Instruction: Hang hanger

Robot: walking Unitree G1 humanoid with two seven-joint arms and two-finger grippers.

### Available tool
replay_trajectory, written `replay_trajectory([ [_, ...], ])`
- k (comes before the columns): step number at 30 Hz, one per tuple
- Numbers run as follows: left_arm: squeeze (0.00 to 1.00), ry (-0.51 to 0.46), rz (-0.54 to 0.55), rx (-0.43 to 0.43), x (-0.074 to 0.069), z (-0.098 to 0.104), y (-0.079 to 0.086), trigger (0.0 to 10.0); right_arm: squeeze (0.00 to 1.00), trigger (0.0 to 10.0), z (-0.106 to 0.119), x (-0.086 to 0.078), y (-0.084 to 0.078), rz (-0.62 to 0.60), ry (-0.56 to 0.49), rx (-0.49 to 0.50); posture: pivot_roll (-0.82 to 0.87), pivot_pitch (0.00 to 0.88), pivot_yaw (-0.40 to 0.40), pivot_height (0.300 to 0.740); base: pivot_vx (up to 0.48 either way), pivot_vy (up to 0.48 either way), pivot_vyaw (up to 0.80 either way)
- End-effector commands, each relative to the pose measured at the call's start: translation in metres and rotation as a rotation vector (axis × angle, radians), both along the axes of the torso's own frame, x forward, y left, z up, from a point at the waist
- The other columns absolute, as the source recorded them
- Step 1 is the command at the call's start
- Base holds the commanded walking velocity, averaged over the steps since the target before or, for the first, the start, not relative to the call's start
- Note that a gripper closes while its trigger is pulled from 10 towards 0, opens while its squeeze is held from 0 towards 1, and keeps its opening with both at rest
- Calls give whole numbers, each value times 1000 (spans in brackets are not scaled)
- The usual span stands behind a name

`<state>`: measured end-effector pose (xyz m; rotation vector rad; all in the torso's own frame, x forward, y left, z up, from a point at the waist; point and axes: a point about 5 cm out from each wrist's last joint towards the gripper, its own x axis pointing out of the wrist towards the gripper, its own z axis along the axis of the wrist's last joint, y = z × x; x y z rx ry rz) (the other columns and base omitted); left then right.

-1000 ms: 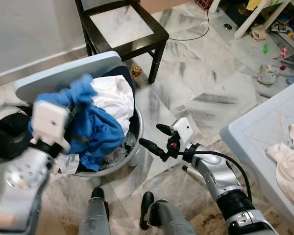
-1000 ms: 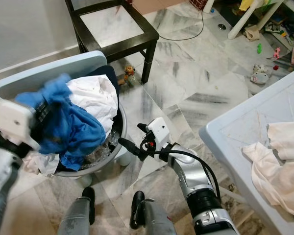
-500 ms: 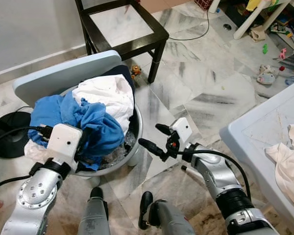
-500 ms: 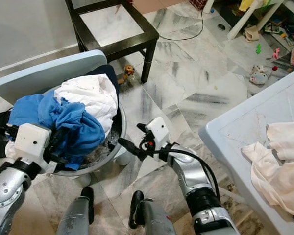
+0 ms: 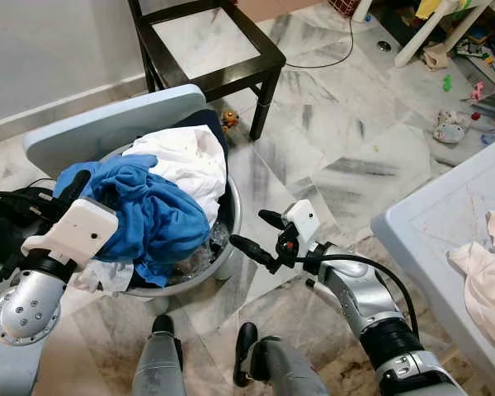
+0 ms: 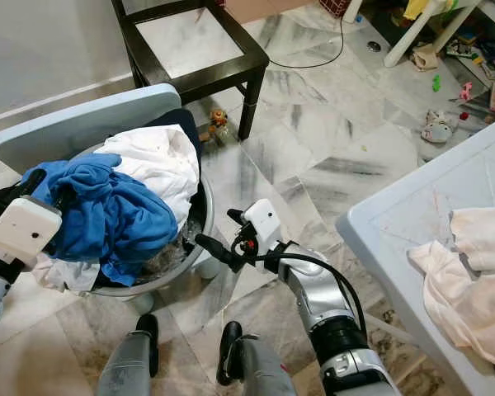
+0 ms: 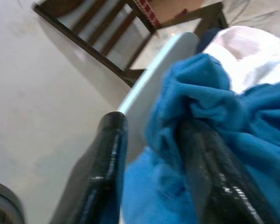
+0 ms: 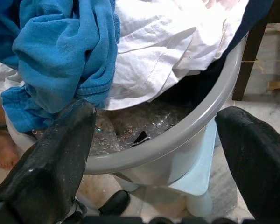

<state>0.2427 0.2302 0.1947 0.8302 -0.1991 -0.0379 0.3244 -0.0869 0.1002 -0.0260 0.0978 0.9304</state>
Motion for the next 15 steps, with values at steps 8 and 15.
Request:
replay_trajectory([
  [8,1000,-99,22,-4,-3,3,-13,10000,0,10000,-9,-4,-3,-5,20,-17,420,379,-176,740,0,0,0],
  [15,0,-70,-37,-76,5,-3,-33,10000,0,10000,-8,-3,0,-7,12,-17,421,378,-179,740,0,0,0],
])
